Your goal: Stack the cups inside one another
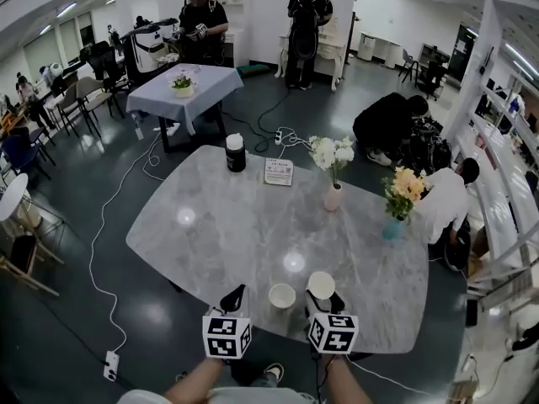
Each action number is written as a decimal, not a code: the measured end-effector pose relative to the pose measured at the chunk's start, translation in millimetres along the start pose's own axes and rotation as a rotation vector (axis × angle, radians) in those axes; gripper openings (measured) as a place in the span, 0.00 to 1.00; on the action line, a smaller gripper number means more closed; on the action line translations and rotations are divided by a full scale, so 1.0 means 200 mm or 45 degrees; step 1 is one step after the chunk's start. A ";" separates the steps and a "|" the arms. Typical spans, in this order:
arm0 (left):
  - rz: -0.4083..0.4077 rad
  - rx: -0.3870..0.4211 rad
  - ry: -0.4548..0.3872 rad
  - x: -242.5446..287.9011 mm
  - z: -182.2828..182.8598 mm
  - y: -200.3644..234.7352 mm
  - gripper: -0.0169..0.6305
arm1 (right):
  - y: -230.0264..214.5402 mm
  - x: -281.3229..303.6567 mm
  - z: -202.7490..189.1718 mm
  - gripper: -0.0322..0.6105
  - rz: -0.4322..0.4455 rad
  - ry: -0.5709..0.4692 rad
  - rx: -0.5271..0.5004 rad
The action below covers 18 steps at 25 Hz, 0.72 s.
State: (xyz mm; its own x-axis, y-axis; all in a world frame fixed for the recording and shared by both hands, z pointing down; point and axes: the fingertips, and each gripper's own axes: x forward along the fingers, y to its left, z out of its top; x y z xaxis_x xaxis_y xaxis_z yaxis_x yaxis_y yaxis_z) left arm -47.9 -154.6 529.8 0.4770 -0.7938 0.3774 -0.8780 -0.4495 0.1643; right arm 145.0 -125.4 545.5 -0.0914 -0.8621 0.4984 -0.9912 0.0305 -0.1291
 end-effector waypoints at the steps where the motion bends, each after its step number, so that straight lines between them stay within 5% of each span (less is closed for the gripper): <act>1: 0.001 0.000 -0.004 -0.01 0.00 -0.01 0.04 | 0.01 -0.01 0.00 0.43 0.006 0.001 -0.007; 18: 0.032 -0.017 -0.049 -0.10 0.02 -0.04 0.04 | 0.20 -0.05 0.05 0.43 0.121 -0.008 -0.123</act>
State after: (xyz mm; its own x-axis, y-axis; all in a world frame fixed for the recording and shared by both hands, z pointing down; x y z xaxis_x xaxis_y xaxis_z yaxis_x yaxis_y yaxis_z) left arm -49.6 -137.4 517.3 0.4558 -0.8201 0.3459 -0.8900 -0.4240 0.1675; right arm 107.7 -120.9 528.0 -0.1852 -0.8563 0.4822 -0.9827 0.1605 -0.0924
